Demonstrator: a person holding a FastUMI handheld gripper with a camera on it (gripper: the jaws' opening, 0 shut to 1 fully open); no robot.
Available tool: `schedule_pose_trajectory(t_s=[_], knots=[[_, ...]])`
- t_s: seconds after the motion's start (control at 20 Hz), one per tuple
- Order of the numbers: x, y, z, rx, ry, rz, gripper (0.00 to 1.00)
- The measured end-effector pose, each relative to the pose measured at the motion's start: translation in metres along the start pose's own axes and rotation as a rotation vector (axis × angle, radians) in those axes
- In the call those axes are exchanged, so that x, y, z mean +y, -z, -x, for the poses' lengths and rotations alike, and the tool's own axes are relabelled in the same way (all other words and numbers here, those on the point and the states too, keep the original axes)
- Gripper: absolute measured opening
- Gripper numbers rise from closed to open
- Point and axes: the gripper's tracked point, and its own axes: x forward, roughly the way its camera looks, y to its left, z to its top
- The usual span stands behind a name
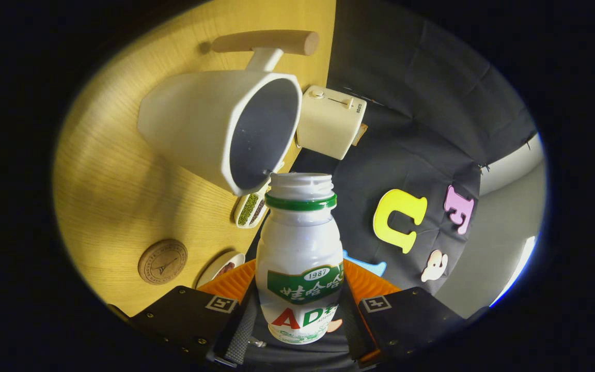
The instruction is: Take the bottle from table, then pour the juice into the cup, finally place the bottle on the coaster
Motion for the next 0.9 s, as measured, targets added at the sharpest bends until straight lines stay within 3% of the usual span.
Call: schedule_pose_trajectory(t_s=[0.4,0.9], knots=[[0.008,0.010,0.004,0.014,-0.005,-0.246,0.73],[0.001,0.033,0.015,0.024,0.043,-0.752,0.73]])
